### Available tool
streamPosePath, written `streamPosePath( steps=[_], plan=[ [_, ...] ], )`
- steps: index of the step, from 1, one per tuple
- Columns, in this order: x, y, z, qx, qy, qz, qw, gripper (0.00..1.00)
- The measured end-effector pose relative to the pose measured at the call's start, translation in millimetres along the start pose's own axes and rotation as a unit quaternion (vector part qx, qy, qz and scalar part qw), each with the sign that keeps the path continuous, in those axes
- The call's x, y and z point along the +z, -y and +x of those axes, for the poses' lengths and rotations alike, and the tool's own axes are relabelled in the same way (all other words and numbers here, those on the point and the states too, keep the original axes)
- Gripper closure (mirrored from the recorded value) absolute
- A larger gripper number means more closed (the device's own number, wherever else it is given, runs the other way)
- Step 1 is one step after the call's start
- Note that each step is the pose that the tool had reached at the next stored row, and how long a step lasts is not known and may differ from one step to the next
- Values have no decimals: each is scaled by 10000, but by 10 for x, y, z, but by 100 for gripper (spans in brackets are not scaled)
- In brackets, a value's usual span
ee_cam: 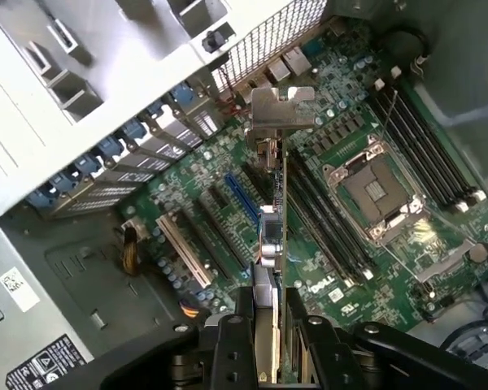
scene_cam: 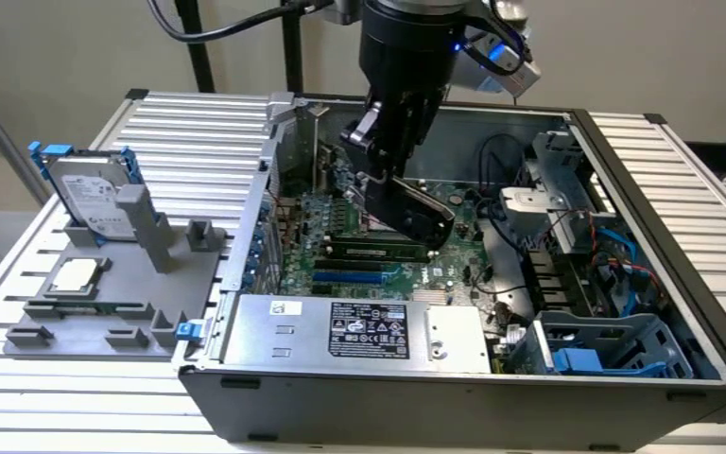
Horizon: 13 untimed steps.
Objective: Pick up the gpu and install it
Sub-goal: 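Insert the gpu into the slot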
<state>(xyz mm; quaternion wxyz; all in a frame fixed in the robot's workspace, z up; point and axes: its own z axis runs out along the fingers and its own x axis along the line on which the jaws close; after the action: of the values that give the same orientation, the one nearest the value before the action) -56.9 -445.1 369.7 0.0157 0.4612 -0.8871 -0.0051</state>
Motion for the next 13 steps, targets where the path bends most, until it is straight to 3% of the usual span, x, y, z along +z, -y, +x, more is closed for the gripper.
streamPosePath(
  steps=[4, 7, 13],
  plan=[
    [31, 1, -1, -359, -8, 8, 9994, 100],
    [54, 1, -1, -637, -15, 15, 9980, 100],
    [102, 2, -2, -1176, -27, 27, 9931, 100]
  ],
)
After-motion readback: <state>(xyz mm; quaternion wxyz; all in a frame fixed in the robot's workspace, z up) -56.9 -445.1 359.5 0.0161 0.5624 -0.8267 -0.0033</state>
